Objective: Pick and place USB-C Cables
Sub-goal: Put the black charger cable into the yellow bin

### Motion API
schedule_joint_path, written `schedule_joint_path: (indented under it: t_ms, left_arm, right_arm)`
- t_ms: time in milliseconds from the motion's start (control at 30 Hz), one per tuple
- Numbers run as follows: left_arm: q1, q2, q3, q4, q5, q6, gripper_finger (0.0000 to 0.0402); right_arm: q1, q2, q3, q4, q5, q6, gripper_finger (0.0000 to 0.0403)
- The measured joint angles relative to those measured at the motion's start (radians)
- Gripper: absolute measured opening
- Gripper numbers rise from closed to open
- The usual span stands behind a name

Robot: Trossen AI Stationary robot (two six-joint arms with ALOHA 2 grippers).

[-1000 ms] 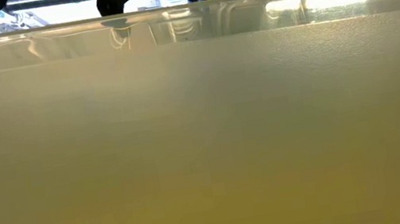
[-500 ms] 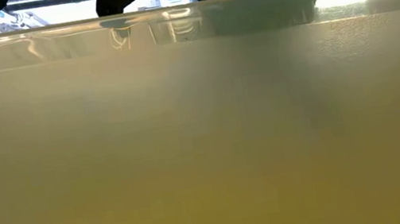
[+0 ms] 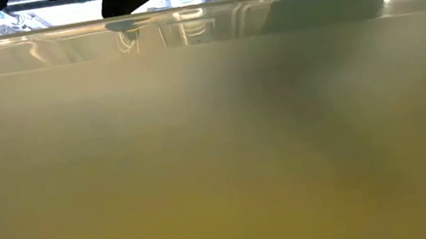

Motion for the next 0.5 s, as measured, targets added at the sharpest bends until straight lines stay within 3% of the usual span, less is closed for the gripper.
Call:
schedule_joint_path:
  t_ms: [267, 500]
  left_arm:
    - [0.000, 0.000, 0.000, -0.005, -0.005, 0.000, 0.0229]
    - [0.000, 0.000, 0.000, -0.005, -0.005, 0.000, 0.0229]
  right_arm:
    - [0.001, 0.000, 0.000, 0.003, 0.000, -0.001, 0.0061]
    - [0.000, 0.000, 0.000, 0.004, 0.002, -0.005, 0.0114]
